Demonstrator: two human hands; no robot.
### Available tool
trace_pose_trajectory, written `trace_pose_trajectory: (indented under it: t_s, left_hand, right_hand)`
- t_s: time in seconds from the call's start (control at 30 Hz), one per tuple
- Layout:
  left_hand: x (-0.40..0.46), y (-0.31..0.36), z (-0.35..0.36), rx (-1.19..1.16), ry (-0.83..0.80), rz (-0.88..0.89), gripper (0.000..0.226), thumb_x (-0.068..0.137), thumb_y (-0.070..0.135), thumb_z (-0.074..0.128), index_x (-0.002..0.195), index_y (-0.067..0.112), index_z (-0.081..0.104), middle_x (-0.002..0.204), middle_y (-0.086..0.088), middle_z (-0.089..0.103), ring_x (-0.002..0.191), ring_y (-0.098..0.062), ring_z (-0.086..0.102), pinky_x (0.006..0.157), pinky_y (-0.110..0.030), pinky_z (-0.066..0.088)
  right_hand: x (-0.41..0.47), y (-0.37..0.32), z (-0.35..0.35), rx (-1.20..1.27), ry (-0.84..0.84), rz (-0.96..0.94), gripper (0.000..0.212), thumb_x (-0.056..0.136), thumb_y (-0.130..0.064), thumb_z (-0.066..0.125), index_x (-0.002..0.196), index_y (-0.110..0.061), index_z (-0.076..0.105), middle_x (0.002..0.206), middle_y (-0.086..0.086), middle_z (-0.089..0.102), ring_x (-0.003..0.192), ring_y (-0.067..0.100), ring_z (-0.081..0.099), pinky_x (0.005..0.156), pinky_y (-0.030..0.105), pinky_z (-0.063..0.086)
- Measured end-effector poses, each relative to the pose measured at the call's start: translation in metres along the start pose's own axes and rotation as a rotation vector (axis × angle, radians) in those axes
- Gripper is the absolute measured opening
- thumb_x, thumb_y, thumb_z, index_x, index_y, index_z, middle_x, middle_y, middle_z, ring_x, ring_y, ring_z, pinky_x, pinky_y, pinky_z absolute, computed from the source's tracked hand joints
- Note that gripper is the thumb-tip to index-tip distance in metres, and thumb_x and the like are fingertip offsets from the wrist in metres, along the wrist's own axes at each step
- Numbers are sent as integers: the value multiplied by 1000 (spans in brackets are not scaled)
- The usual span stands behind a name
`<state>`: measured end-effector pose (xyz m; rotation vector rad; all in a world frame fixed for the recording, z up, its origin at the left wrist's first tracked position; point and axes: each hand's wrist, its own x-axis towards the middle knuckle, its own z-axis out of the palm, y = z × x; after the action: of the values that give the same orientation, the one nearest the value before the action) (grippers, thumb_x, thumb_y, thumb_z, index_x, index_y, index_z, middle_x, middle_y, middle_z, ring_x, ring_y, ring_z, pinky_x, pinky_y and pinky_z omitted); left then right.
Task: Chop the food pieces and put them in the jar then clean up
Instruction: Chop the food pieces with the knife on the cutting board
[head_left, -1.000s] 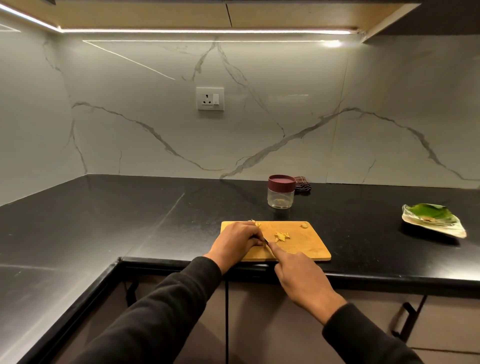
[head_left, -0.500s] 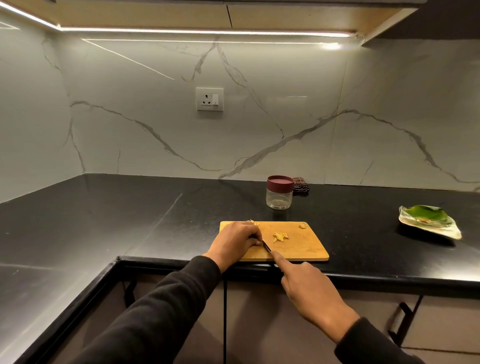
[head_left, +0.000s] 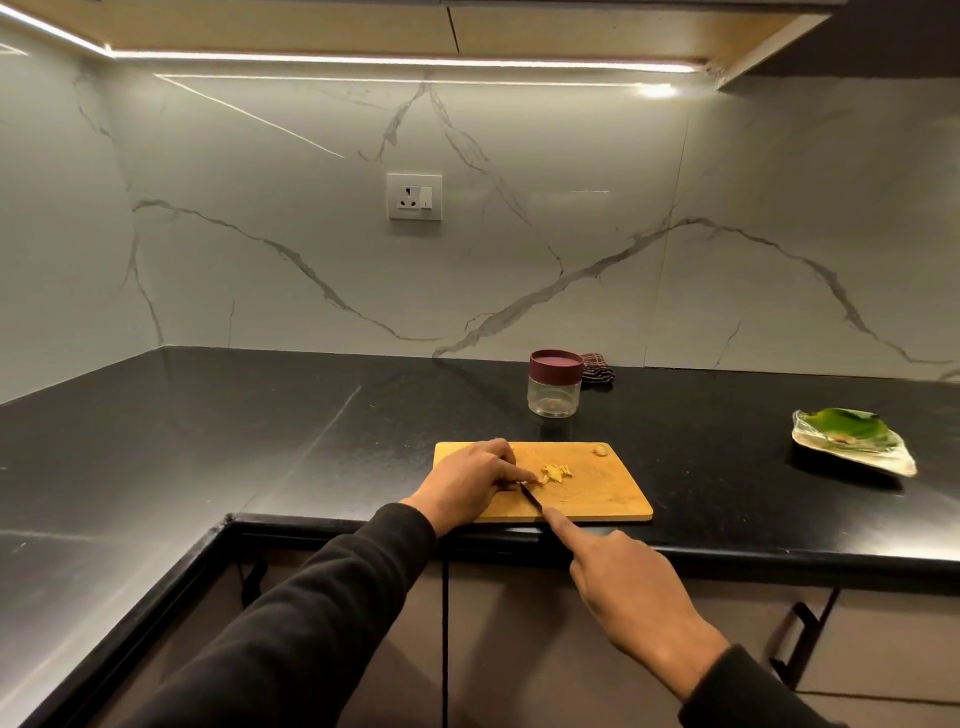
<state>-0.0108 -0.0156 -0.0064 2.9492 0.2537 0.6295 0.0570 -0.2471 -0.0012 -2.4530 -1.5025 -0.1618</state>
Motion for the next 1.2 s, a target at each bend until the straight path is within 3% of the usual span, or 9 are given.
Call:
trace_pose_trajectory:
  t_s: [0.17,0.27,0.4,0.5,0.87,1.2]
  left_hand:
    - [-1,1,3,-49,89,-31,39,97,18,62,135,27,60,117,5,63,99,-9,62,91,-26,54]
    - [-3,2,3,-107,160,-73,23,94,17,67,116,22,64,101,6,68,88,-7,63,83,-28,56]
    - [-4,2,3,-112,171,-47,8,93,19,69,99,20,74,104,5,69,91,-7,64,86,-24,55]
    - [-6,2,3,-118,182,-36,9,93,18,69,98,19,76,105,5,69,92,-8,64,86,-23,55]
    - [-7,5,-1,-71,194,-5,12,95,17,66,102,17,76,104,2,71,91,-9,66,85,-25,56]
    - [-8,4,-1,-75,195,-18,12,94,18,68,102,18,77,104,4,72,93,-8,66,88,-23,55]
  right_hand:
    - [2,4,1,52,-5,-8,58,109,-32,31,158,-44,4,83,-8,50,68,8,46,65,23,37]
    - [4,9,1,109,-1,11,58,109,-33,31,158,-45,3,78,-8,50,65,8,48,61,22,37]
    - [11,16,1,153,6,60,56,109,-32,31,158,-45,9,76,-7,54,66,8,53,61,23,44]
    - [12,11,0,181,2,52,55,109,-32,33,158,-44,12,75,-8,54,66,9,54,65,24,50]
    - [22,-6,-2,231,-49,-17,56,109,-30,35,158,-44,12,81,-6,59,69,8,55,56,19,37]
    - [35,-5,1,280,-100,-19,55,108,-29,35,157,-45,16,86,-6,59,71,9,55,59,19,39]
